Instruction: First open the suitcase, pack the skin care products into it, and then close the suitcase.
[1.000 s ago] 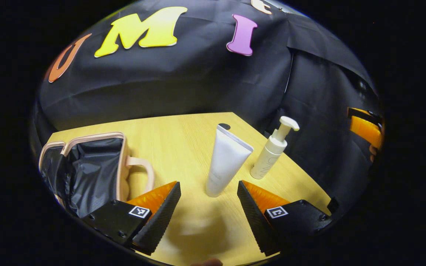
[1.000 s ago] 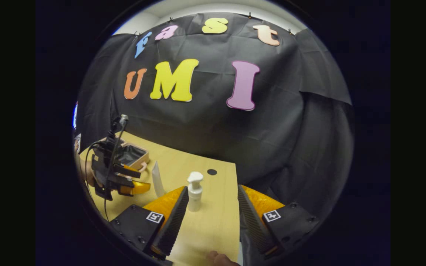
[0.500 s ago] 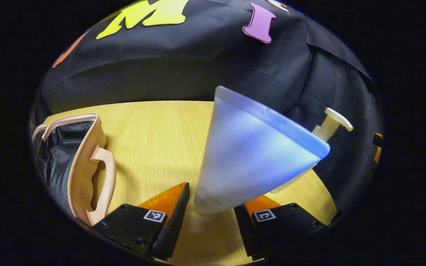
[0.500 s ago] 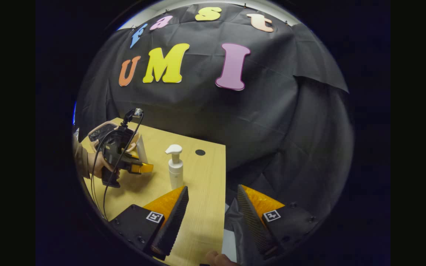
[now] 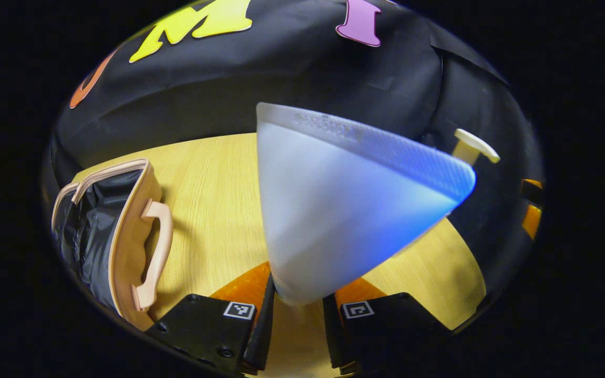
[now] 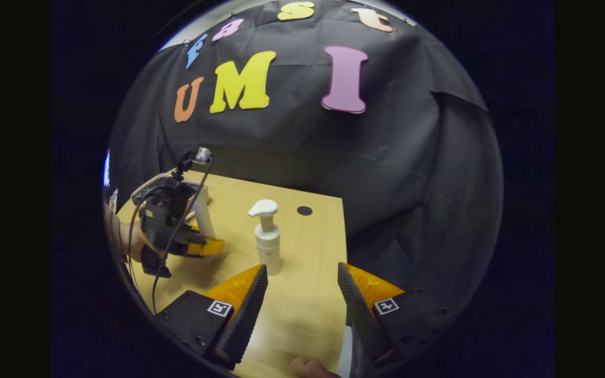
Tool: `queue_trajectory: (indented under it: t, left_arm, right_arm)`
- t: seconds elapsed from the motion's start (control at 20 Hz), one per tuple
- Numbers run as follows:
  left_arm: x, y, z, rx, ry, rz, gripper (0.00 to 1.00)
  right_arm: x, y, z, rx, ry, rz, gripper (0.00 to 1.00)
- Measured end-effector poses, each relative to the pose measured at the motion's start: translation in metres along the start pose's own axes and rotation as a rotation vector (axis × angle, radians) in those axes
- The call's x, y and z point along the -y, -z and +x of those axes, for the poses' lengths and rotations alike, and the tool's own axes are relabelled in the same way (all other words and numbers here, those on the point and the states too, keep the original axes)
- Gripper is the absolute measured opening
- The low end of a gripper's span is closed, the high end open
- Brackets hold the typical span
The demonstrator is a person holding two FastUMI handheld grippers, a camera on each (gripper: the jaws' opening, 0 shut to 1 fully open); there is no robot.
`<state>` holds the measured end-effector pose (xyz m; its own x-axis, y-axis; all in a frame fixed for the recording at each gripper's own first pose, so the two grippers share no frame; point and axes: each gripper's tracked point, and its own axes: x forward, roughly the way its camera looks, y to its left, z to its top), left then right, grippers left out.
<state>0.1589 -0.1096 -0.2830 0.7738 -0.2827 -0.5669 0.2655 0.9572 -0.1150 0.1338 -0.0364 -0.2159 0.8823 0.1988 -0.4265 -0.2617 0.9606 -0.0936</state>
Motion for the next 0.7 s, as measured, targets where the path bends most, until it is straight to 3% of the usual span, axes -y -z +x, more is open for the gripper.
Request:
queue_trajectory:
  t: [0.05,0.1,0.3,0.7]
  left_arm:
    - [0.0,0.003,-0.012,0.001,-0.006,0.01,0.52]
    - [-0.002,0.006,-0.026,0.002,-0.014,0.017,0.46]
    - [-0.011,0.019,-0.087,0.018,-0.046,0.0,0.45]
    - [-0.052,0.061,-0.211,0.022,-0.192,-0.103,0.45]
  right_arm:
    - [-0.009,-0.001,0.008,-0.001,-0.016,-0.003,0.8]
    - [-0.017,0.0,0.019,-0.002,-0.031,-0.005,0.8]
    - [-0.044,0.007,0.068,-0.036,-0.078,0.016,0.8]
    - [-0.058,0.029,0.142,-0.119,-0.044,0.094,0.8]
